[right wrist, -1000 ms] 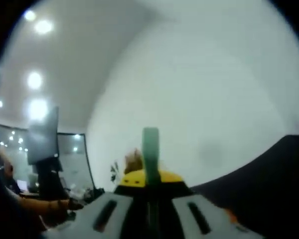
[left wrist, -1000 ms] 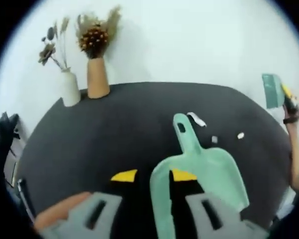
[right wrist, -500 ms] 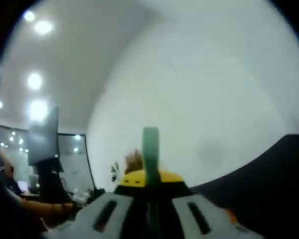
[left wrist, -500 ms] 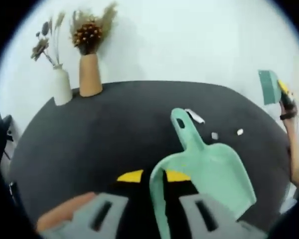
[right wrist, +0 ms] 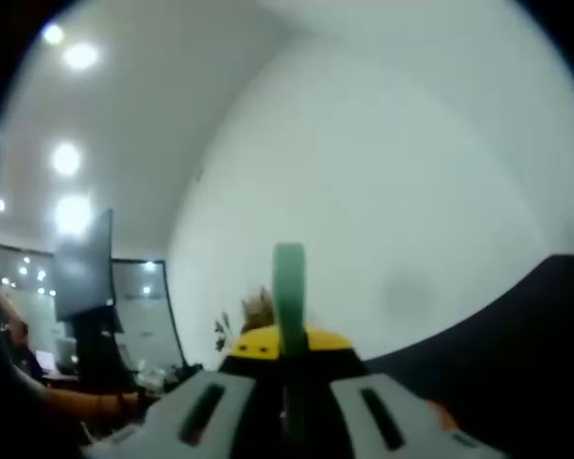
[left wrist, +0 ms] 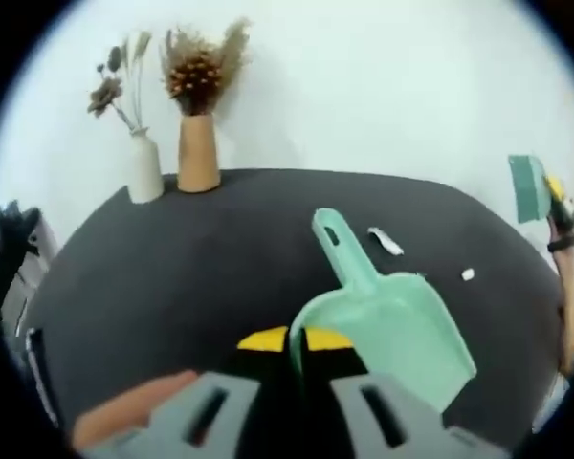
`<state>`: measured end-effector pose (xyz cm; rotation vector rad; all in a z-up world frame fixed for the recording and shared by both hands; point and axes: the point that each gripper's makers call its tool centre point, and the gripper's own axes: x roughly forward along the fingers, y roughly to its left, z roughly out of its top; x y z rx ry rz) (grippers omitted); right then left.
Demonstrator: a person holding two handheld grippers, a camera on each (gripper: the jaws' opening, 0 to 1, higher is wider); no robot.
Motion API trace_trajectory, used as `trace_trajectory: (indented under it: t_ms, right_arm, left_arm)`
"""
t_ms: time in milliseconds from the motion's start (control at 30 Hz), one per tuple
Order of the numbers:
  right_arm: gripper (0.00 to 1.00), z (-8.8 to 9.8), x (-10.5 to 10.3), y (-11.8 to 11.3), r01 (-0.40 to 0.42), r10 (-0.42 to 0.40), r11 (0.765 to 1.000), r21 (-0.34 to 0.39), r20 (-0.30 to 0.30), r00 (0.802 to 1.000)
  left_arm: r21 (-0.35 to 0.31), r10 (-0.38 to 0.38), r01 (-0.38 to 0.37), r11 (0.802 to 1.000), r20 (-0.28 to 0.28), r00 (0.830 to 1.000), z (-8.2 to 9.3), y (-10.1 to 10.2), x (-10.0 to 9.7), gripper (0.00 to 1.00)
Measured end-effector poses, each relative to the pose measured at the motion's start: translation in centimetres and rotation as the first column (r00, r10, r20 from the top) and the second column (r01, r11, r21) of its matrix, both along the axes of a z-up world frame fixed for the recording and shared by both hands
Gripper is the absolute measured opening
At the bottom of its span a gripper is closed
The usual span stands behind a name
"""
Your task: Pick up the broom and sweep the trash on the tabletop into the dustpan.
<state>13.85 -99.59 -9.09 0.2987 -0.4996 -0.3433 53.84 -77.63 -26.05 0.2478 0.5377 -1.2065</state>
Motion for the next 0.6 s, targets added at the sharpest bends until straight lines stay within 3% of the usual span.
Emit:
trace_trajectory:
  t_ms: [100, 267, 333, 433, 600]
  right_arm:
    - [0.06, 0.0, 0.2, 0.1, -0.002, 0.002, 1.000, 0.000, 0.000, 1.000]
    - [0.06, -0.1, 0.3, 0.3, -0.006, 0.006, 1.000, 0.004, -0.001, 1.000]
    - [0.06, -0.1, 0.2, 0.3, -0.020, 0.019, 1.000, 0.017, 0.015, 1.000]
    - [0.06, -0.1, 0.2, 0.0, -0.038, 0.036, 0.999, 0.038, 0.029, 0.999]
    - [0.06, -0.1, 0.3, 0.0, -0.053, 0.051, 0.997, 0.050, 0.034, 0.998]
  left_arm:
    - [-0.020, 0.079, -0.080, 0.997, -0.008, 0.997, 0.3, 0.6, 0.6, 0.05]
    - [-0.027, 0.240, -0.242, 0.970, -0.062, 0.969, -0.1, 2.0, 1.2, 0.05]
    - [-0.047, 0.259, -0.265, 0.963, -0.111, 0.959, 0.1, 2.2, 0.8, 0.05]
    - [-0.044, 0.303, -0.310, 0.950, -0.123, 0.945, 0.4, 3.0, 0.5, 0.05]
    - [-0.036, 0.465, -0.474, 0.880, -0.143, 0.874, 0.7, 4.7, 1.3, 0.05]
